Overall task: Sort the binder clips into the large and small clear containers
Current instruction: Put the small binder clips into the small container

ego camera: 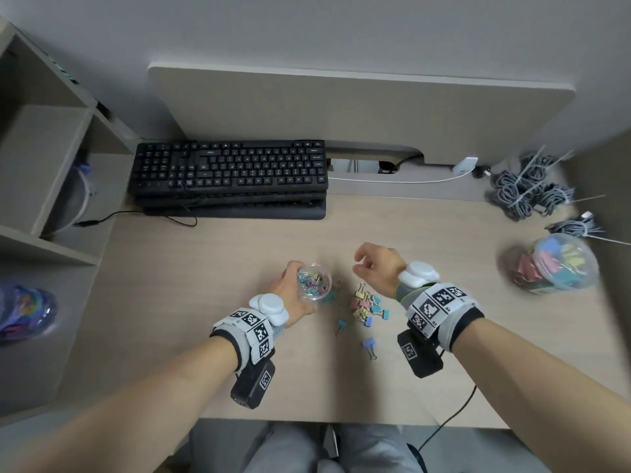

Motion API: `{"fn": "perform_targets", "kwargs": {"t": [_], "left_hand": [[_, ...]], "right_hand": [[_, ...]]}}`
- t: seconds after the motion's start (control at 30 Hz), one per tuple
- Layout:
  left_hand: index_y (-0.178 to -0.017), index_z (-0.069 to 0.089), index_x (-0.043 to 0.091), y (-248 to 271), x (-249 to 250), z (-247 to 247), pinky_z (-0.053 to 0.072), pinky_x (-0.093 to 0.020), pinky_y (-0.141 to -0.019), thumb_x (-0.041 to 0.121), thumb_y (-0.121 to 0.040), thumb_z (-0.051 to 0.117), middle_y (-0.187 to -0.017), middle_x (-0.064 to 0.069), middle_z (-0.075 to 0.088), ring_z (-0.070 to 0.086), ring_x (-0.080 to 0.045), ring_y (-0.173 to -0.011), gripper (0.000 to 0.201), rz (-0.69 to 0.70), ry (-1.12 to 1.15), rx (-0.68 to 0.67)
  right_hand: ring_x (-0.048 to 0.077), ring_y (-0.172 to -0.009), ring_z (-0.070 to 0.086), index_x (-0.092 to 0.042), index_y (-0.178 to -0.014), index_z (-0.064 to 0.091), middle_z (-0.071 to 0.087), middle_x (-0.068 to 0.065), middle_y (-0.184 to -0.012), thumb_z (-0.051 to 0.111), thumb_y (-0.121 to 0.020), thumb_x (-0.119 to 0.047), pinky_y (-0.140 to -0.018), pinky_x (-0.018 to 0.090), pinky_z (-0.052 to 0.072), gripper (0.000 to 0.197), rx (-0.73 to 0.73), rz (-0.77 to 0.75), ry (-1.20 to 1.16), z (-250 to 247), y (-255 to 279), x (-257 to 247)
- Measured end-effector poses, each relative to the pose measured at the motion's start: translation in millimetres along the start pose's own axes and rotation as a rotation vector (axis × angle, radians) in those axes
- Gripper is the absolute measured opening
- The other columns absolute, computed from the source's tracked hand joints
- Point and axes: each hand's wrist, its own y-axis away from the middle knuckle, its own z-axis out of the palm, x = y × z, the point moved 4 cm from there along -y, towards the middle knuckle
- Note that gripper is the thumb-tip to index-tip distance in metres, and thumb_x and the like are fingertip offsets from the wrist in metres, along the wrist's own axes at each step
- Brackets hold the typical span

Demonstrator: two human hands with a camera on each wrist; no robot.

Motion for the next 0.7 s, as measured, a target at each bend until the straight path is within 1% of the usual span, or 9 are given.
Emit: {"fn": "perform_targets", "kwargs": {"t": [0.07, 0.13, 0.17, 0.23, 0.33, 0.43, 0.5, 0.6, 0.7], "left_hand": [[-0.133, 0.034, 0.018, 3.4, -8.1, -1.9, 0.040, -0.019, -0.055, 0.011, -0.072, 0.080, -0.110, -0.004, 0.057, 0.054, -0.021, -0.081, 0.076, -0.010, 0.002, 0.008], [-0.133, 0.034, 0.019, 6.9, -16.1, -3.2, 0.042, -0.020, -0.057, 0.012, -0.072, 0.080, -0.113, -0.005, 0.058, 0.056, -0.021, -0.084, 0.077, -0.024, 0.005, 0.013], [-0.134, 0.033, 0.019, 8.6, -19.5, -3.7, 0.043, -0.021, -0.059, 0.012, -0.072, 0.080, -0.114, -0.006, 0.058, 0.056, -0.022, -0.086, 0.078, -0.032, 0.013, 0.015], [-0.135, 0.032, 0.020, 11.4, -25.8, -5.2, 0.046, -0.024, -0.063, 0.014, -0.072, 0.080, -0.116, -0.006, 0.057, 0.058, -0.023, -0.088, 0.079, -0.054, 0.029, 0.017], [-0.135, 0.032, 0.018, 14.7, -30.1, -6.1, 0.048, -0.027, -0.066, 0.013, -0.073, 0.080, -0.116, -0.005, 0.055, 0.059, -0.023, -0.091, 0.079, -0.067, 0.039, 0.015], [-0.135, 0.033, 0.018, 18.7, -35.2, -6.3, 0.047, -0.025, -0.064, 0.014, -0.073, 0.080, -0.116, -0.006, 0.057, 0.060, -0.024, -0.090, 0.078, -0.078, 0.046, 0.030], [-0.135, 0.033, 0.019, 21.2, -37.5, -6.6, 0.045, -0.022, -0.062, 0.014, -0.073, 0.080, -0.117, -0.006, 0.058, 0.059, -0.023, -0.088, 0.078, -0.079, 0.061, 0.038], [-0.136, 0.032, 0.019, 22.7, -39.1, -8.5, 0.048, -0.024, -0.066, 0.015, -0.071, 0.081, -0.118, -0.006, 0.057, 0.060, -0.022, -0.091, 0.081, -0.078, 0.086, 0.044], [-0.135, 0.032, 0.019, 23.2, -40.2, -10.4, 0.054, -0.033, -0.076, 0.014, -0.070, 0.081, -0.120, -0.007, 0.056, 0.061, -0.026, -0.098, 0.082, -0.081, 0.103, 0.043]], "right_hand": [[0.027, -0.091, 0.061, -0.016, -0.118, 0.052, 0.057, 0.004, -0.109, 0.057, -0.088, -0.044, -0.078, 0.038, 0.052, 0.041, -0.083, 0.145, 0.163, 8.5, -2.3, 27.4], [0.032, -0.099, 0.059, -0.015, -0.125, 0.045, 0.049, 0.007, -0.122, 0.058, -0.086, -0.050, -0.080, 0.042, 0.050, 0.054, -0.160, 0.253, 0.263, 19.0, 0.2, 45.6], [0.034, -0.103, 0.058, -0.014, -0.129, 0.043, 0.046, 0.010, -0.126, 0.059, -0.086, -0.051, -0.077, 0.043, 0.048, 0.059, -0.185, 0.285, 0.299, 23.6, 2.9, 51.1], [0.034, -0.106, 0.059, -0.016, -0.131, 0.038, 0.042, 0.009, -0.129, 0.059, -0.084, -0.058, -0.068, 0.040, 0.039, 0.067, -0.222, 0.305, 0.399, 32.0, 6.6, 53.1], [0.034, -0.101, 0.062, -0.020, -0.133, 0.038, 0.038, 0.008, -0.127, 0.064, -0.076, -0.063, -0.070, 0.037, 0.040, 0.076, -0.203, 0.251, 0.395, 45.7, 5.4, 44.5], [0.034, -0.100, 0.062, -0.020, -0.131, 0.035, 0.034, 0.008, -0.128, 0.070, -0.074, -0.056, -0.065, 0.035, 0.042, 0.075, -0.239, 0.185, 0.471, 68.9, -0.9, 28.1], [0.033, -0.099, 0.062, -0.019, -0.133, 0.033, 0.032, 0.008, -0.131, 0.070, -0.082, -0.039, -0.061, 0.033, 0.041, 0.066, -0.270, 0.161, 0.542, 81.5, -3.9, 19.1], [0.031, -0.105, 0.060, -0.022, -0.136, 0.035, 0.033, 0.008, -0.134, 0.062, -0.090, -0.018, -0.068, 0.035, 0.040, 0.054, -0.301, 0.204, 0.546, 87.5, -8.8, 14.9], [0.027, -0.108, 0.058, -0.017, -0.135, 0.039, 0.042, 0.009, -0.132, 0.056, -0.093, -0.013, -0.073, 0.034, 0.043, 0.046, -0.300, 0.224, 0.542, 78.0, -11.9, 16.3]]}}
